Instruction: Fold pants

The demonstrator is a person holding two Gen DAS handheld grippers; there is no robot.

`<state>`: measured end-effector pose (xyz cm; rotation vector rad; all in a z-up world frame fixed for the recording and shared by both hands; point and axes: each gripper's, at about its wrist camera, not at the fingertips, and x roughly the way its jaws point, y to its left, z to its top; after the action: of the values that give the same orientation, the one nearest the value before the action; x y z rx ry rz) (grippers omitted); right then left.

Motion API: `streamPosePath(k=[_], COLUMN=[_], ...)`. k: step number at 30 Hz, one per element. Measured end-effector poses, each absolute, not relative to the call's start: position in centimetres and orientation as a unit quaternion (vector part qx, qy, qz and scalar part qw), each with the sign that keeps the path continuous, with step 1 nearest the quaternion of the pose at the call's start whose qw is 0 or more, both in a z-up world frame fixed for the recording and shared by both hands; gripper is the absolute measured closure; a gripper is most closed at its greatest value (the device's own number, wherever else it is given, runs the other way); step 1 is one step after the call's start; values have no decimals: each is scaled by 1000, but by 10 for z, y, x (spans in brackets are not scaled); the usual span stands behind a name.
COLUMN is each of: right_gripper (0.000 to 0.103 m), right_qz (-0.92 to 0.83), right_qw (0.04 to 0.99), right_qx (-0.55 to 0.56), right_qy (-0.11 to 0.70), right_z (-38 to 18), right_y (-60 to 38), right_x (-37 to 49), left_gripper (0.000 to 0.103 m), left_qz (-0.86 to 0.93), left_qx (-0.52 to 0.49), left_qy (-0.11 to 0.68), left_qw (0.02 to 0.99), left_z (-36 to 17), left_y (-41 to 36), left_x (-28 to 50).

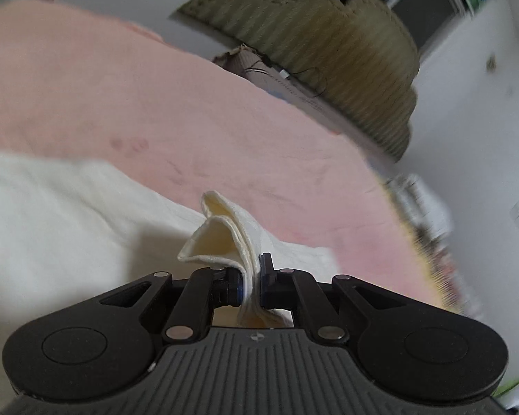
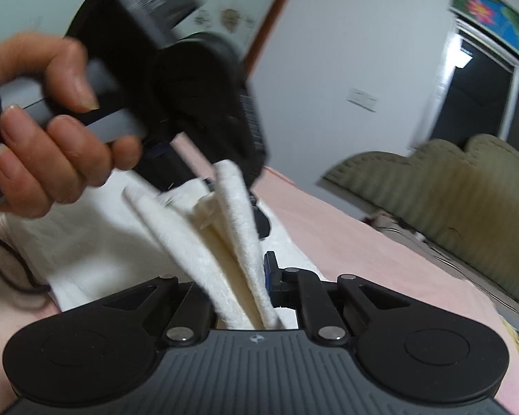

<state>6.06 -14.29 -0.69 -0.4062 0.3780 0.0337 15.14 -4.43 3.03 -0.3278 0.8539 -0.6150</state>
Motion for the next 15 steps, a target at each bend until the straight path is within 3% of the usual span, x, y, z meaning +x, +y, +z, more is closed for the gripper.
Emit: streamPosePath(k=[2,6,11,15], right_gripper=[95,94,87,83], right_qz=[32,52,42,89], right_qw=[957,935,918,922], right_qx=[-206,-235,-293,-255], right_qy=[201,261,263,277], right_z=[-15,-41,-53,-35], right_y=[-131,-114,-99,-109], right_x=[73,100,93,64], left_gripper=[90,63,53,49], left_qz=[-274,-224,-192,-129], left_qx=[-113,-91,-92,-38], left_qy=[417,461,424,367], left_qw=[859,854,880,921], left_z=[26,-11,-7,13], left_y=[-46,-31,-9,7], left_x=[159,172,160,142])
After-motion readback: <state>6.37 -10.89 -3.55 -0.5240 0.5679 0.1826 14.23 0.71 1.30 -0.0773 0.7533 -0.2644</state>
